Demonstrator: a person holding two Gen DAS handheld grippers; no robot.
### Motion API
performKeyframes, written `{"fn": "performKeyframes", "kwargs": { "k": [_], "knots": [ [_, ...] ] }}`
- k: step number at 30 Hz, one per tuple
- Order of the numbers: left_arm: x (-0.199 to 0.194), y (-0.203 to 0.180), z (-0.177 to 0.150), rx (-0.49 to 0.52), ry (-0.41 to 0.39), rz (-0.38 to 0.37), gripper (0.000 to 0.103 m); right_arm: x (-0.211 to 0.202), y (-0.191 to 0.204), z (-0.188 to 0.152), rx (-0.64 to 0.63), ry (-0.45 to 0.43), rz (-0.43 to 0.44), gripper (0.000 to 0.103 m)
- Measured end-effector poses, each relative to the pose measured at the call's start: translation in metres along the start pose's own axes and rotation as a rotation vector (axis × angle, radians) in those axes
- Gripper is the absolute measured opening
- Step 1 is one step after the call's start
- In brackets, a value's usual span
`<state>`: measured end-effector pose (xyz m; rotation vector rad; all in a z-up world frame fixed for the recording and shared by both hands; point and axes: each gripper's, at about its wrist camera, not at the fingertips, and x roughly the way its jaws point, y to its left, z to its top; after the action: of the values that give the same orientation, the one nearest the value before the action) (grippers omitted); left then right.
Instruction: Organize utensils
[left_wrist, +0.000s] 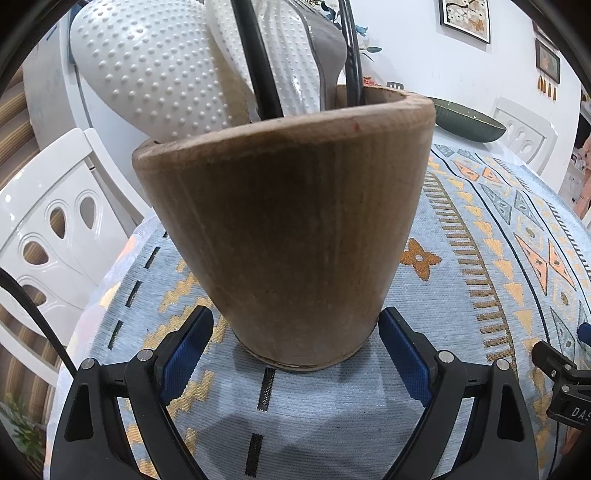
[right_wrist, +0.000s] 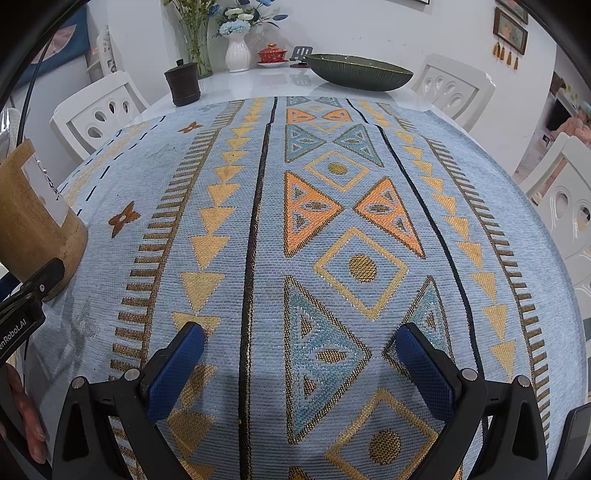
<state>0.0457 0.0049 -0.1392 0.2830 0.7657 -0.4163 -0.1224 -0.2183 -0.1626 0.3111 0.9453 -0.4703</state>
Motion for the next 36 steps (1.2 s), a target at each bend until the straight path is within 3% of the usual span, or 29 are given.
{"fn": "performKeyframes", "kwargs": {
  "k": [29,36],
  "knots": [
    [-0.007,-0.005,-0.002,0.012,-0.015,0.027,0.093,-0.008,0.000,-0.010,-0.003,-0.013,0.008,0.103],
    [-0.006,-0.006,-0.009,0.035,0.045,-0.009,0.093,-0.008,0.000,-0.010,-0.003,-0.013,0.007,0.103]
  ]
}}
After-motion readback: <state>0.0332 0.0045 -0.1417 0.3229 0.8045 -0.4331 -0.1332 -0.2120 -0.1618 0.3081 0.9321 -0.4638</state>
